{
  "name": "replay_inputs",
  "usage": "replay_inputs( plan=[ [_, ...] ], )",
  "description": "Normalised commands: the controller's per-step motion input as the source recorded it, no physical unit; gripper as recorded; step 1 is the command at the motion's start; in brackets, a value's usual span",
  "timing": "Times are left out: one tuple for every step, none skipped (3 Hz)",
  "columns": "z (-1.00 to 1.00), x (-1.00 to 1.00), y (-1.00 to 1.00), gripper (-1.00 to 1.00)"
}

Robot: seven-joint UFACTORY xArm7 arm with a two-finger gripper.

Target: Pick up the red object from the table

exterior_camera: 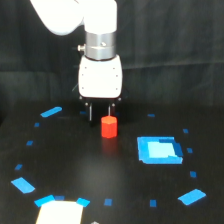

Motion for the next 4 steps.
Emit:
replay_inputs(
  plan=[
    [1.0, 1.0, -0.47, -0.26],
    [1.0, 1.0, -0.15, -1.0],
    [-0.59, -0.82, 0.09, 1.0],
    [-0.44, -1.0, 0.13, 1.0]
  ],
)
